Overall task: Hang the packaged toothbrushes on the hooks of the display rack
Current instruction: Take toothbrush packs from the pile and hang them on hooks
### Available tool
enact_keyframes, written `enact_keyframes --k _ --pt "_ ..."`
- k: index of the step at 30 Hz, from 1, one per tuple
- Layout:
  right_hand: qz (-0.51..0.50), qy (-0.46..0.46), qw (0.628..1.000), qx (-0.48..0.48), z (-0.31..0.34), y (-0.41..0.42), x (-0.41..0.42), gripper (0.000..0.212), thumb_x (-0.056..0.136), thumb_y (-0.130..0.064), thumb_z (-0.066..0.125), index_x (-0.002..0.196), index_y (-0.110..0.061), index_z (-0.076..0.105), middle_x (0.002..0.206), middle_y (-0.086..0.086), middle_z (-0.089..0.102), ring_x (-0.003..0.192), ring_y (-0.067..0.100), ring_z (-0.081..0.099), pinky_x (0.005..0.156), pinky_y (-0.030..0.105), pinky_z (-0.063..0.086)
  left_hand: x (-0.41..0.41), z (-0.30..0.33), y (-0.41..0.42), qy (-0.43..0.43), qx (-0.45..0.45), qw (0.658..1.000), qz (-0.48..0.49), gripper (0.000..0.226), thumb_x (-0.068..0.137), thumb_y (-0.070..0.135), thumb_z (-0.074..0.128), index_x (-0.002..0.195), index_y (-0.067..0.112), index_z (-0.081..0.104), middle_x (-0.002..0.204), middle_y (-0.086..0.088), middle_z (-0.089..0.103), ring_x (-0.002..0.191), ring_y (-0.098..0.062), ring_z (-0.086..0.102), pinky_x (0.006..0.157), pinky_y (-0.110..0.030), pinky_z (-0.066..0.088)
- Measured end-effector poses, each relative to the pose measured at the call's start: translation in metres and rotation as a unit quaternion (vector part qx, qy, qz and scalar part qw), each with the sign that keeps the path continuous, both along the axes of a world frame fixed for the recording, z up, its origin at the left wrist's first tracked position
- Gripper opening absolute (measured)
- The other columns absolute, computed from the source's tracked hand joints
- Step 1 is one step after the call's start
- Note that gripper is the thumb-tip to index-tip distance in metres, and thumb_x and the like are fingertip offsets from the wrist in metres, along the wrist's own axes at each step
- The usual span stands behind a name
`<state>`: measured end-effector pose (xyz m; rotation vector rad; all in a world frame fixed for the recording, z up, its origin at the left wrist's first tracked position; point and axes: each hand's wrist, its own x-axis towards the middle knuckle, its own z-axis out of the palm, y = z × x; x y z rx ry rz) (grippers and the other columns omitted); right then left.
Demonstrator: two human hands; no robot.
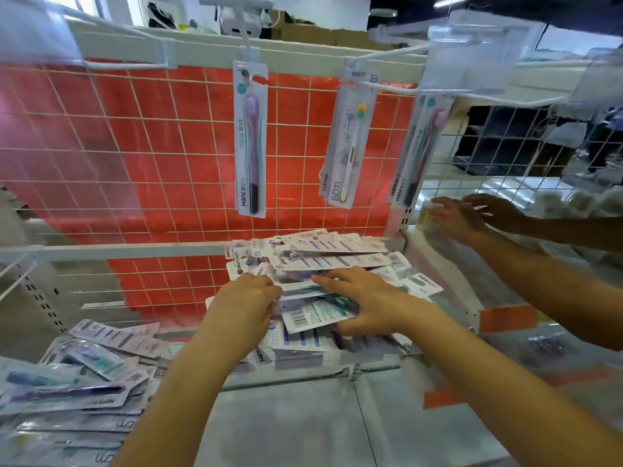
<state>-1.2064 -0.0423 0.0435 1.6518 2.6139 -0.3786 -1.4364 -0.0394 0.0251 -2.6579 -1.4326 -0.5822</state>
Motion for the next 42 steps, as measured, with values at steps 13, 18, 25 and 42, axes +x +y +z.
enact_keyframes --k 13,18,25,42 --pt "0.014 -0.024 0.994 0.109 -0.003 -0.002 -0.013 0.065 0.089 -0.033 0.057 0.146 -0.027 0.027 0.145 -0.002 0.040 0.129 0.020 0.039 0.103 0.032 0.035 -0.015 0.007 -0.010 -0.089 0.043 0.995 0.000 0.021 0.075 0.021 0.057 0.082 0.013 0.076 0.071 0.002 0.071 0.062 -0.018 0.066 0.048 -0.029 0.053" --pt "0.012 -0.034 0.988 0.147 0.001 -0.008 -0.015 0.055 0.091 -0.039 0.054 0.141 -0.024 0.037 0.137 -0.002 0.048 0.121 0.020 0.046 0.087 0.028 0.039 -0.021 0.008 -0.012 -0.102 0.024 0.994 0.027 0.025 0.072 0.021 0.064 0.092 0.011 0.074 0.080 -0.001 0.073 0.071 -0.021 0.069 0.061 -0.030 0.054" --pt "0.035 -0.025 0.984 0.172 0.002 -0.014 -0.012 0.048 0.089 -0.030 0.058 0.136 -0.024 0.047 0.125 0.002 0.058 0.111 0.026 0.053 0.081 0.034 0.045 -0.026 0.005 -0.014 -0.094 0.007 0.995 0.035 0.027 0.073 0.011 0.077 0.099 0.013 0.073 0.088 -0.002 0.073 0.082 -0.025 0.068 0.065 -0.033 0.052" --pt "-0.023 0.198 0.969 0.145 0.054 -0.029 -0.001 0.026 0.082 -0.015 0.069 0.108 -0.017 0.066 0.086 -0.002 0.069 0.079 0.019 0.062 0.069 0.035 0.049 -0.025 0.022 -0.022 -0.267 -0.101 0.958 0.004 0.021 0.083 0.024 0.067 0.098 0.037 0.064 0.094 0.030 0.058 0.088 0.017 0.053 0.080 -0.007 0.038"
